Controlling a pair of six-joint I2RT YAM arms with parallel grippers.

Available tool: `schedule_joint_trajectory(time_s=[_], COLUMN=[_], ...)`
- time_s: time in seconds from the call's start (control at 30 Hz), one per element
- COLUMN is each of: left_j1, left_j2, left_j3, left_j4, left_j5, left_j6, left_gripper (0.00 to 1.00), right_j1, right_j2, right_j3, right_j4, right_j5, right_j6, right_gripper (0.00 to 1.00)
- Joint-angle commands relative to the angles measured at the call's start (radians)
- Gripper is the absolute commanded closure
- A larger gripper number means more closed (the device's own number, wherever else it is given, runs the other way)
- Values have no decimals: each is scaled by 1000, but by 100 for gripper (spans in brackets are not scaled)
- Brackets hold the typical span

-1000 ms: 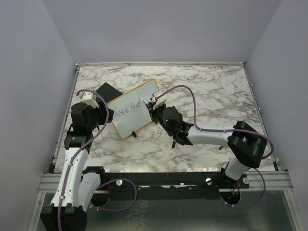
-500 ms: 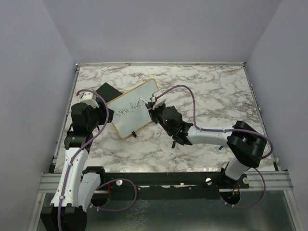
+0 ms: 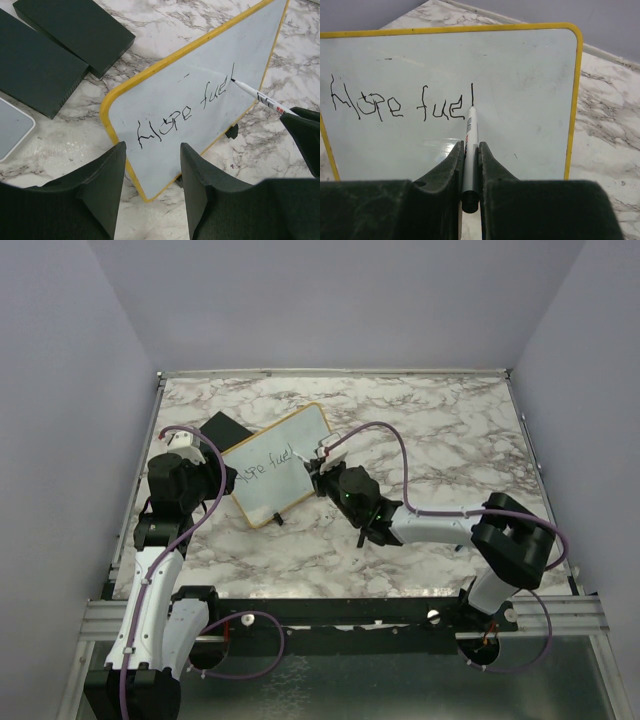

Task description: Write a sentence on the whiteboard

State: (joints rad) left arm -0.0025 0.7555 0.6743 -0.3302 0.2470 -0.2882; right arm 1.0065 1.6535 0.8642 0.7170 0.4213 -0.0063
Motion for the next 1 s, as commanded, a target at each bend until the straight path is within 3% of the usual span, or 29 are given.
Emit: schedule_joint_trajectory(time_s=[0.0,0.97], left_j1=[-7,-7], left_j2=[-12,-13], left_j3=[-10,-10], left_j4=[16,17], left_j5=[24,24], left_j6=[0,-1], left_gripper=[51,50], right_j1=[-3,-2], right_j2=[-17,-45], right_j3=[-30,-72], right_j4=[-10,-26], right_j5=[7,27], right_j6=[35,54], right_gripper=[100,100])
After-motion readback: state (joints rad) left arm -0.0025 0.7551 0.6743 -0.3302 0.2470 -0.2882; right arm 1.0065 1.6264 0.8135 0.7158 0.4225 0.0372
